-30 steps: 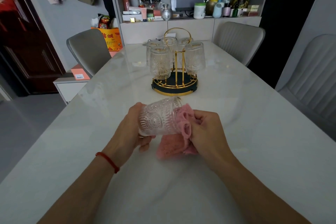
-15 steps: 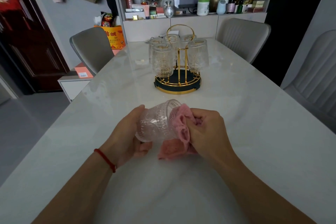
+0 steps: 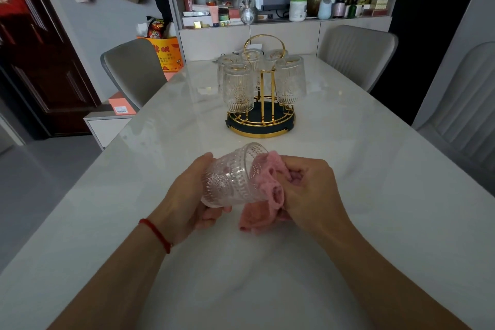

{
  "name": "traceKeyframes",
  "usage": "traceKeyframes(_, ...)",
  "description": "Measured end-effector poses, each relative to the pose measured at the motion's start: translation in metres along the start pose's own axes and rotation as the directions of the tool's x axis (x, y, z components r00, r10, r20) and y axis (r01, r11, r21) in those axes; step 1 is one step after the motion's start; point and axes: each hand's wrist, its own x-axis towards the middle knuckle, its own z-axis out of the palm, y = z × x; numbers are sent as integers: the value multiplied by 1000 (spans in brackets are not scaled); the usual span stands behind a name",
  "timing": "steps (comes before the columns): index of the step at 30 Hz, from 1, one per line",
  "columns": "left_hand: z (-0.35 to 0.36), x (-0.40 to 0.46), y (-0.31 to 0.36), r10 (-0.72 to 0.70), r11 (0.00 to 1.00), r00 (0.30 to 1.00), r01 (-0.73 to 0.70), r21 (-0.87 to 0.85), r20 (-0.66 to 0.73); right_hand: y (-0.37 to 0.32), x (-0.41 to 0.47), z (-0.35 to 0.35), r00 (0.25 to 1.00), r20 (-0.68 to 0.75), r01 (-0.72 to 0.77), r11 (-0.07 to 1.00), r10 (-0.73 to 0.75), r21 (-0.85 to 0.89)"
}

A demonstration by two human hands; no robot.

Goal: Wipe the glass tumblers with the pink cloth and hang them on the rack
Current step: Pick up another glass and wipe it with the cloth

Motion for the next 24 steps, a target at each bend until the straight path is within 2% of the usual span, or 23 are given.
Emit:
traceKeyframes(2,2,0,1,88,987,990,-72,-147,109,2,2,2,997,-75,-34,999,36,25)
traceKeyframes(4,6,0,0,220,950,969,-185,-253,117,3,5,3,985,-117,-123,990,130,63)
traceKeyframes(6,11,2,-1,318,920,947,-298,-253,40,1,4,1,982,-81,-165,984,171,73)
traceKeyframes(9,12,5,2,358,921,927,-370,-121,-115,-3,2,0,989,18,-146,986,145,80)
traceKeyframes(11,11,4,4,311,947,939,-319,-34,-146,-1,3,-3,997,45,-72,994,68,82)
traceKeyframes(12,10,2,5,245,969,959,-248,-8,-140,0,5,-4,999,52,-12,998,9,63)
traceKeyframes(14,7,0,4,81,996,994,-78,41,-73,1,4,-7,996,55,66,997,-68,28)
traceKeyframes(16,5,-1,3,-13,999,1000,12,38,25,1,4,-7,995,24,98,995,-98,5)
traceKeyframes(18,4,-2,4,14,997,990,-3,-82,138,3,4,-4,995,-55,80,997,-80,-4)
traceKeyframes(20,7,0,3,115,973,979,-77,-218,168,3,5,0,992,-125,-4,999,11,52)
traceKeyframes(22,12,1,0,190,956,980,-172,-239,55,3,5,0,989,-131,-59,994,71,93)
traceKeyframes(24,14,4,0,204,963,976,-214,-161,-77,3,4,-3,997,-71,26,1000,-25,17)
